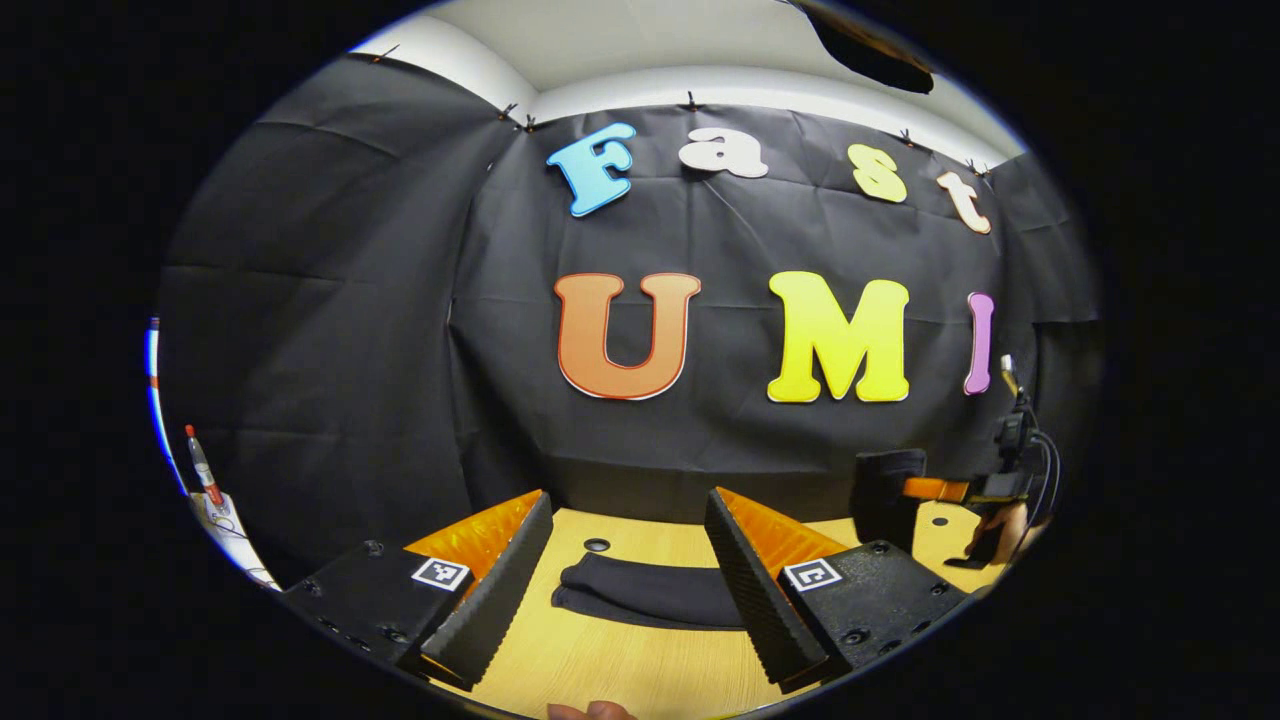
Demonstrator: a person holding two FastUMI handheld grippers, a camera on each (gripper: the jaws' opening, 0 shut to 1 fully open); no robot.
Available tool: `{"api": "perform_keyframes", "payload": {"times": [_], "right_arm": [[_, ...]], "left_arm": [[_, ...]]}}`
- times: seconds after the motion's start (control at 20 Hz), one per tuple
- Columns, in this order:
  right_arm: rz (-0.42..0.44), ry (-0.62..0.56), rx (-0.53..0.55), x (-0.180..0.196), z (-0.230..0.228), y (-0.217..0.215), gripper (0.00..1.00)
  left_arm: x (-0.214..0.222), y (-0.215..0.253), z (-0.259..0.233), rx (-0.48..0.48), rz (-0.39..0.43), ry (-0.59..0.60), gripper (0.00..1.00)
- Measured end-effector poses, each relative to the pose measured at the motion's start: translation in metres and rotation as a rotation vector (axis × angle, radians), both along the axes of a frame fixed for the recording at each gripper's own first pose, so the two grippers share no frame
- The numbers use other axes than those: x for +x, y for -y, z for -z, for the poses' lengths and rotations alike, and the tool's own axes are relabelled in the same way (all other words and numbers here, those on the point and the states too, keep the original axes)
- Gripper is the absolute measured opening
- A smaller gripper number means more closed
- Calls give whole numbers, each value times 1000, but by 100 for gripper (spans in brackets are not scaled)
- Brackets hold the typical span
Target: Grasp the waist and the cuffs of the jeans and fold them to make the two legs overlap; first hold the waist and fold one-third of the jeans toward the cuffs, then hold the cuffs and fold the remaining one-third in the same direction to finish folding.
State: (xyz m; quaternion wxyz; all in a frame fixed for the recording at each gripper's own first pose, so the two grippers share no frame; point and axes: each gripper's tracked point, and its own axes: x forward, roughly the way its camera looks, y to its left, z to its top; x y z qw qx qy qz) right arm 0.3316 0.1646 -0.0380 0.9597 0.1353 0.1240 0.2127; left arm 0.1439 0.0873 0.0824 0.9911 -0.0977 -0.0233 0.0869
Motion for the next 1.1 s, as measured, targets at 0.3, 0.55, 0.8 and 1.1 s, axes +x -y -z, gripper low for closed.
{"api": "perform_keyframes", "payload": {"times": [0.3, 0.55, 0.8, 1.1], "right_arm": [[0, -95, -70, 1, 90, -60, 0], [-16, -145, -141, -13, 155, -89, 2], [-51, -169, -193, -23, 188, -101, 2], [-124, -145, -182, -33, 164, -116, 100]], "left_arm": [[-27, -23, 16, -11, -45, 2, 98], [-34, -36, 26, -36, -67, -7, 98], [-36, -44, 24, -63, -82, 11, 98], [-28, -45, 28, -86, -67, 3, 98]]}}
